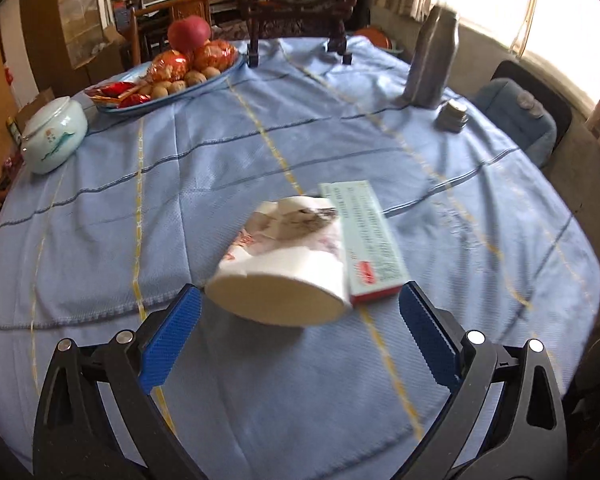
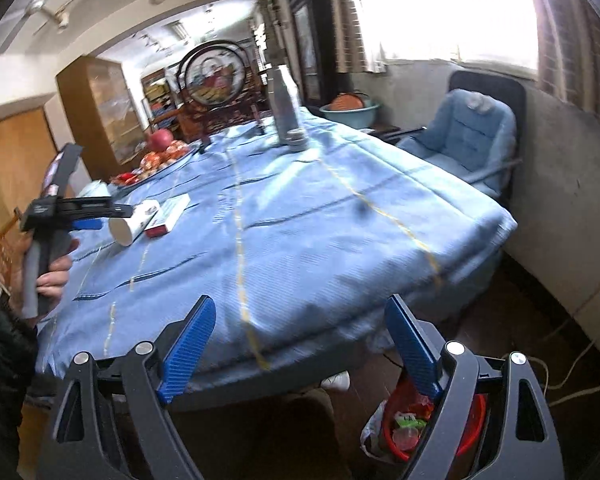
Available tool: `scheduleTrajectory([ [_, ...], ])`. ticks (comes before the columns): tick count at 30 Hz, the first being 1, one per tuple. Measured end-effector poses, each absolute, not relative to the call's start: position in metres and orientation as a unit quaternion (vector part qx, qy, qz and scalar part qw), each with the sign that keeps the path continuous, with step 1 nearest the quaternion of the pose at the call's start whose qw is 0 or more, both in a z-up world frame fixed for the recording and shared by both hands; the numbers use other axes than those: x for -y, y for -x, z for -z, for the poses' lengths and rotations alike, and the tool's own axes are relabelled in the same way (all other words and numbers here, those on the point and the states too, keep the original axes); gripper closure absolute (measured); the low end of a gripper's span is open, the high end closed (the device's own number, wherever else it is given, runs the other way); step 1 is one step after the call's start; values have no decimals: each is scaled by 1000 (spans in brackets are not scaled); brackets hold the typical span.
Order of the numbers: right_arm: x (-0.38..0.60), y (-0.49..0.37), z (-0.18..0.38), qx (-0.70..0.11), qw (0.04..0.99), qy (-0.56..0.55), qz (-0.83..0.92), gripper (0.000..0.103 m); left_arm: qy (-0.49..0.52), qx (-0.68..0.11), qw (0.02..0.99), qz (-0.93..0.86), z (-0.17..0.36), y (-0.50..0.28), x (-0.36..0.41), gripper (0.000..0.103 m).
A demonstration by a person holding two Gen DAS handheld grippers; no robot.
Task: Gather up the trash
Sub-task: 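Move both open tools back over the table toward the white paper cup, then grasp the white paper cup by its rim with the left tool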
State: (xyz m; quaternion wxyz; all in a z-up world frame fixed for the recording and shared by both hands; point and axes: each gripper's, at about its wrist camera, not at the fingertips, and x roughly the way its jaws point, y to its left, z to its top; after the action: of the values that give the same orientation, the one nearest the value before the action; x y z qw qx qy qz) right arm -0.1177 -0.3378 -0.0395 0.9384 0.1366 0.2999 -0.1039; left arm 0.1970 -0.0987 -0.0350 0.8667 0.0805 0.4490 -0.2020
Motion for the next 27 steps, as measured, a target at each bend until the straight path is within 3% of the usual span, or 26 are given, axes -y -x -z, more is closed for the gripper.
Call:
scheduleTrajectory([
  [3, 320, 92, 29, -306, 941, -113, 87, 18, -64, -460, 859, 216, 47, -211, 89, 9],
  [5, 310, 74, 24, -310, 942, -105, 69, 18, -48, -476, 850, 222, 55, -219, 81, 22],
  [7, 296, 50, 19, -317, 942, -106, 40, 18, -9, -494, 838, 232, 57, -227, 69, 25],
  [15, 227, -62, 20, -359, 930, -71, -42, 18, 40, -447, 877, 173, 27, -230, 23, 25],
  [27, 177, -165, 50, -424, 905, -20, -32, 18, 88, -467, 865, 163, 28, -242, 3, 25],
])
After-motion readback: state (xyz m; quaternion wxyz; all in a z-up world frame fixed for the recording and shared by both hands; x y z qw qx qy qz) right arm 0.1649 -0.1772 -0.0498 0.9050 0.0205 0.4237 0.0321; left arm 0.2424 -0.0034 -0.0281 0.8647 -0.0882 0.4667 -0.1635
